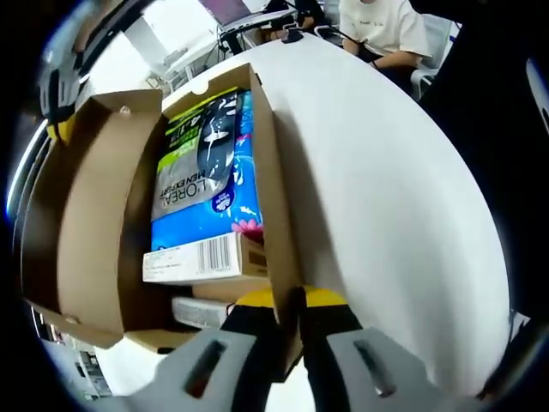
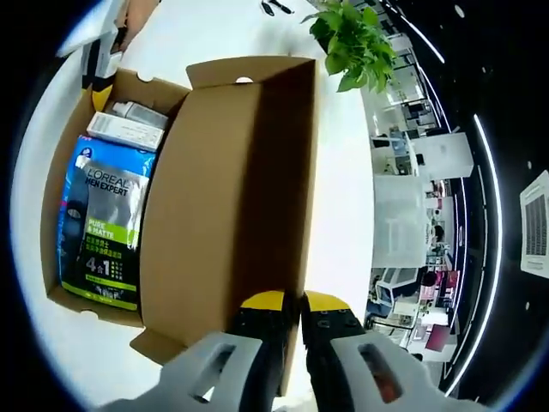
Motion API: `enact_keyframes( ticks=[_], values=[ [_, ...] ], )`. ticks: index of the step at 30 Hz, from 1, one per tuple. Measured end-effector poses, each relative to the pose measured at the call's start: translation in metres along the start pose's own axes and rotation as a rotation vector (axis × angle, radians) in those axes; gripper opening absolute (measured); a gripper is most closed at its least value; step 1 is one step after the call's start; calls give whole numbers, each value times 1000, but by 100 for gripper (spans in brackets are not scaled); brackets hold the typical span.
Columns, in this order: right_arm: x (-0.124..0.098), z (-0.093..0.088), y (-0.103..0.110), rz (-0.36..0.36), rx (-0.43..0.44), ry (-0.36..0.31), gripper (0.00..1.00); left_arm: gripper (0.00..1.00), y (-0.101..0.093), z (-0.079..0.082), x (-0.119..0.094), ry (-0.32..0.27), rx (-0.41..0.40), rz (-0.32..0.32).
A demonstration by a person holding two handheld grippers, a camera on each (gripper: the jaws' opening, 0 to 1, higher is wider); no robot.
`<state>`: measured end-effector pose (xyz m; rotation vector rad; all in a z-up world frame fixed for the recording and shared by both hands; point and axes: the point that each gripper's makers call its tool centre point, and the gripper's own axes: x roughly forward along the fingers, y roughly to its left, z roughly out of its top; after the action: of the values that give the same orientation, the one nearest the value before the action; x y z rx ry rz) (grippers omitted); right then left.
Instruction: Operate the shoe box by opening the lid, removing the specified soft item, and placing it in the target area until the item is outside and the box remains undamaged.
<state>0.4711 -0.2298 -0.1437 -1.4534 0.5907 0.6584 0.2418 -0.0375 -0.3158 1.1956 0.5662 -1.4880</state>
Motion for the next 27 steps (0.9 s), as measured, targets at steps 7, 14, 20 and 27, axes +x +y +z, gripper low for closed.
enact_keyframes(
  ticks=[7, 14, 20, 27],
  values=[
    [2, 0, 0, 11, -9, 3, 4, 7, 1, -1, 0, -1, -2, -3],
    [7, 0, 0, 42, -2, -3, 4, 7, 2, -1, 0, -3, -2, -3],
    [12, 0, 1, 86, 17, -13, 4, 7, 2, -2, 0, -4, -1, -3],
    [17, -1, 3, 130, 37, -18, 4, 7, 2, -2, 0, -5, 0, -3]
  ],
)
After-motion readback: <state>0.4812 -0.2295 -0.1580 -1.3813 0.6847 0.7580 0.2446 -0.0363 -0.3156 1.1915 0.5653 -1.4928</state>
